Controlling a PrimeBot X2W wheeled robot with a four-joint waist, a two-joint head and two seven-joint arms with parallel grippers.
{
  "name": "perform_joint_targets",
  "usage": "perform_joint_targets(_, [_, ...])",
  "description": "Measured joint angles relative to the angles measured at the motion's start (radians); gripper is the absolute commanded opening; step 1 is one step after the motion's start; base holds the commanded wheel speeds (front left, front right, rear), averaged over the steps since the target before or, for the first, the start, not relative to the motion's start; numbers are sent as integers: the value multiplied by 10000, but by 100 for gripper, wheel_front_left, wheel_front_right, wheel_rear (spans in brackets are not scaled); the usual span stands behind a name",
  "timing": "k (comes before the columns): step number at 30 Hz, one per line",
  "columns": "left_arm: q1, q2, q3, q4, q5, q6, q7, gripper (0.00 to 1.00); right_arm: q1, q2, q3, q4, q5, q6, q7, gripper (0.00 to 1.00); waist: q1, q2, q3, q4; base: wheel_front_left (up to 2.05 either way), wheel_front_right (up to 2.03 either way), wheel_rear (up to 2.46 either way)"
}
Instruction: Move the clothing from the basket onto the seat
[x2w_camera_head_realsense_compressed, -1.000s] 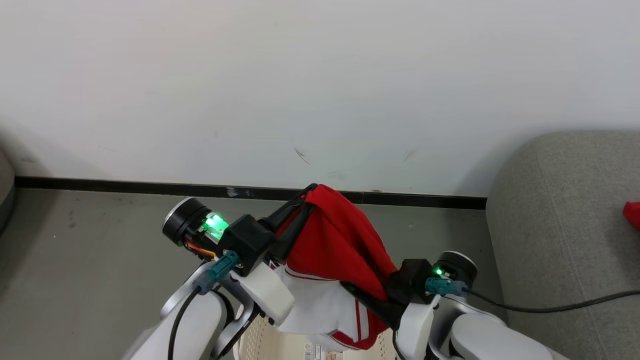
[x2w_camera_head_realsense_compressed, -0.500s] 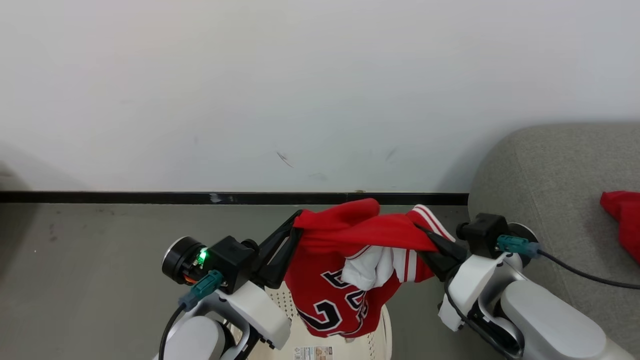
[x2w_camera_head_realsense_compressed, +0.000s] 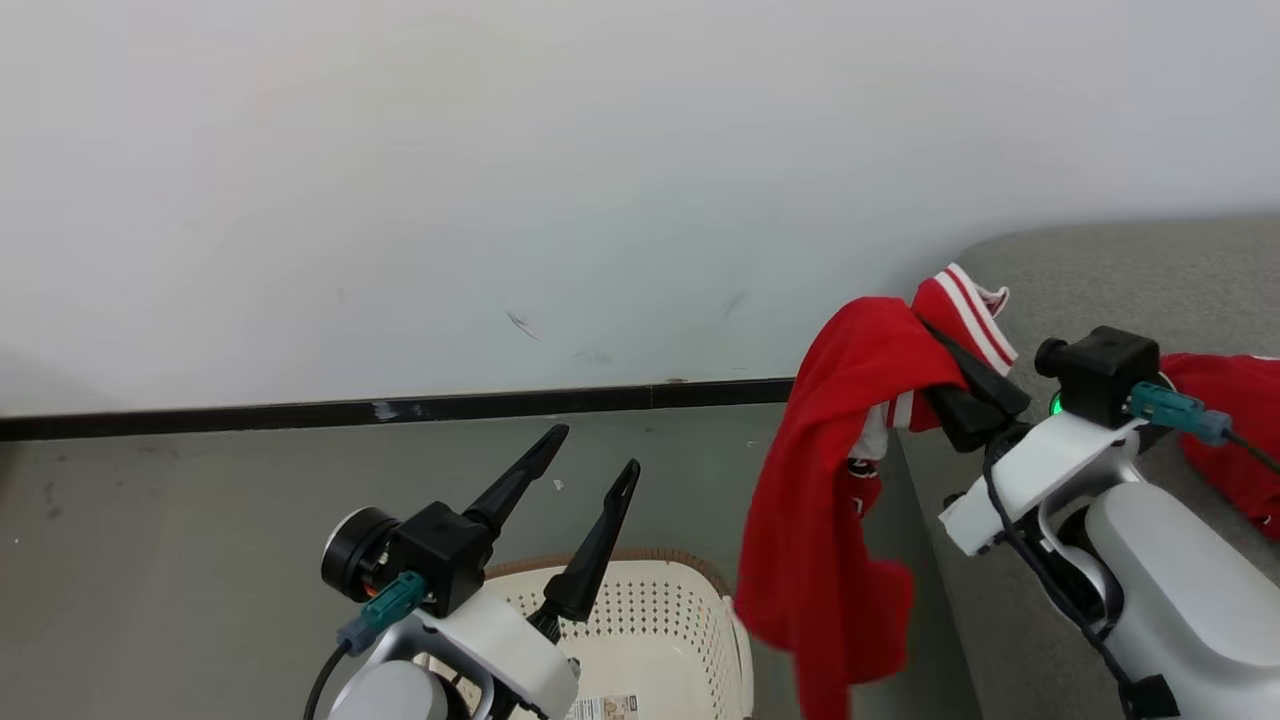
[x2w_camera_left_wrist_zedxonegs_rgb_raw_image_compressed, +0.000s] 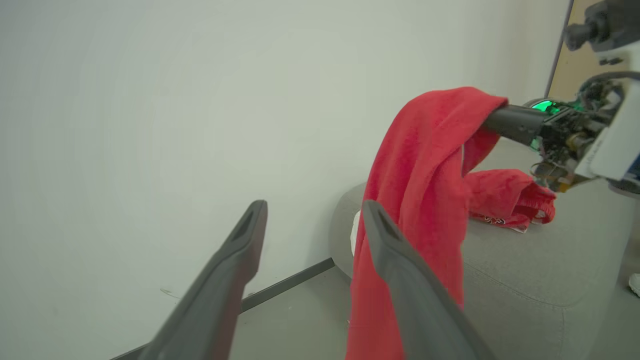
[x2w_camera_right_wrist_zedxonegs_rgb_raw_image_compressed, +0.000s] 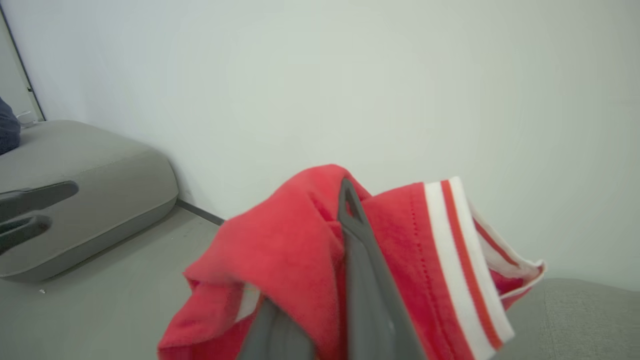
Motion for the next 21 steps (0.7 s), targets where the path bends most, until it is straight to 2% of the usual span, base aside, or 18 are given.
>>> perform_joint_targets(9, [208,23,-209,-36,-6,-21,-173,100,578,-299,-1419,-625,-251,0,-27,0,0,0,7,-321,0,0,0])
perform_joint_targets(21, [411,23,-788,-161,-4,-272,-184,100,1805,-723,-3114,-1243,-834,0,-27,0,0,0,-13,-808,0,0,0])
